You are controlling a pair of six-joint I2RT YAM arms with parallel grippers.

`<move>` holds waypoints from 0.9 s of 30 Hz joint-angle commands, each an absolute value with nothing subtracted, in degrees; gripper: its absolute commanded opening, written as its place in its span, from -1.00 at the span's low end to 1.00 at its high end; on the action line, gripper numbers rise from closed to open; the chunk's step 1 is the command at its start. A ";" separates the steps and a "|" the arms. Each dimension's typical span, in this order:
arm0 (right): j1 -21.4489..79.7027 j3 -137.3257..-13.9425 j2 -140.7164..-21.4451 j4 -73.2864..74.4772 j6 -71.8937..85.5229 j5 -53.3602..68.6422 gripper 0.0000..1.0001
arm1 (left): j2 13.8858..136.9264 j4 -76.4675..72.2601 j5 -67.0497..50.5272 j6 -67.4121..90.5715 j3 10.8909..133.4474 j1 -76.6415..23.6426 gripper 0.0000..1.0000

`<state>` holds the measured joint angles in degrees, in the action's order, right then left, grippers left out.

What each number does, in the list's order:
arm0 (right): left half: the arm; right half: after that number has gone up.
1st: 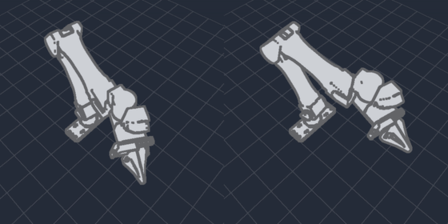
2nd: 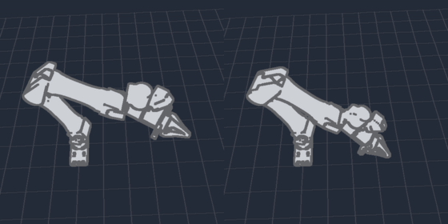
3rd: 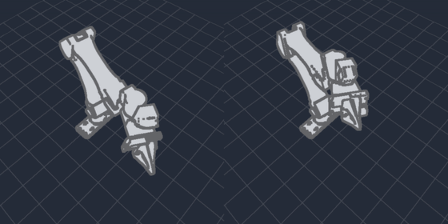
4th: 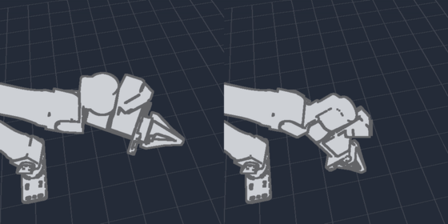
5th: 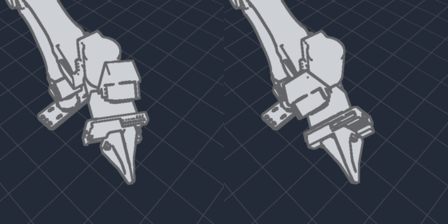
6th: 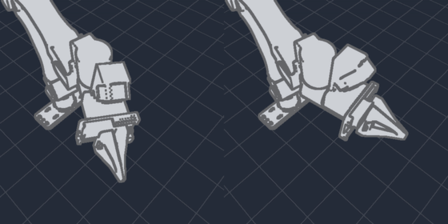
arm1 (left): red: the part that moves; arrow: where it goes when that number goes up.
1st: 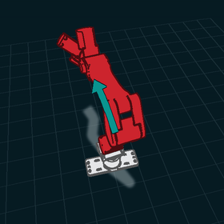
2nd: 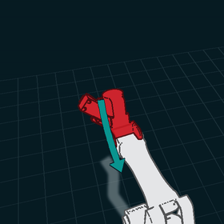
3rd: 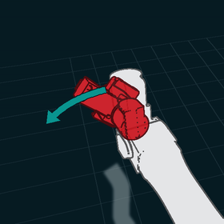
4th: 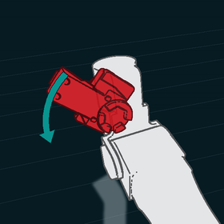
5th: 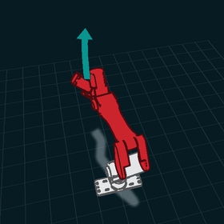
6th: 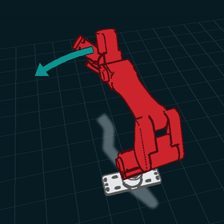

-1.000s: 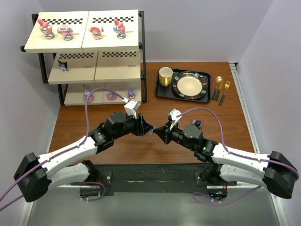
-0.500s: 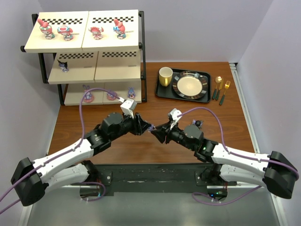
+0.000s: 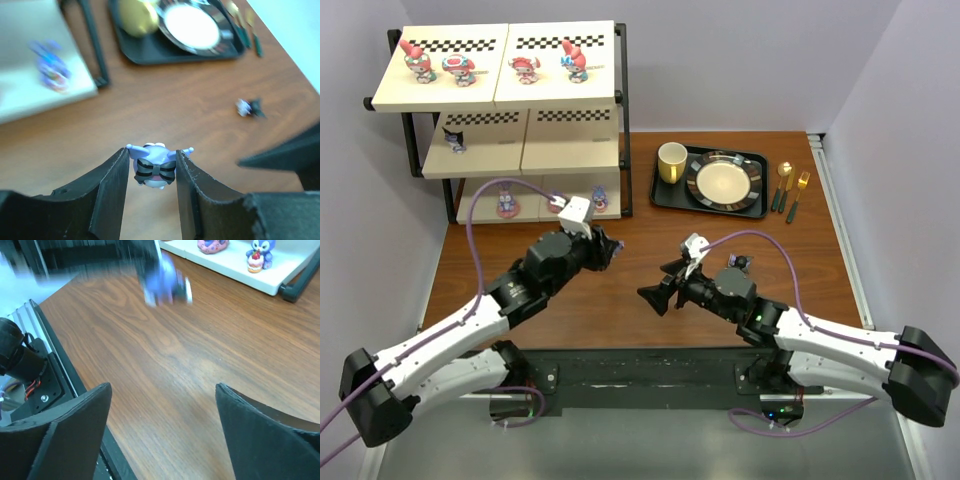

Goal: Place and organize the plastic toys onto the shelf

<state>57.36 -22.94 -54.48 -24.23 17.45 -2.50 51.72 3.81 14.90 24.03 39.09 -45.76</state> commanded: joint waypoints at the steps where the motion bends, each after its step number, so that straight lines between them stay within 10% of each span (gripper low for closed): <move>1: 57.57 -21.27 -53.00 -23.91 17.05 -5.45 0.97 | 50.89 5.88 16.62 16.26 47.80 -38.00 -1.00; 27: 57.57 -14.15 -55.20 -32.69 15.21 -4.13 0.97 | 54.84 -23.09 -3.68 3.43 48.26 3.41 -1.00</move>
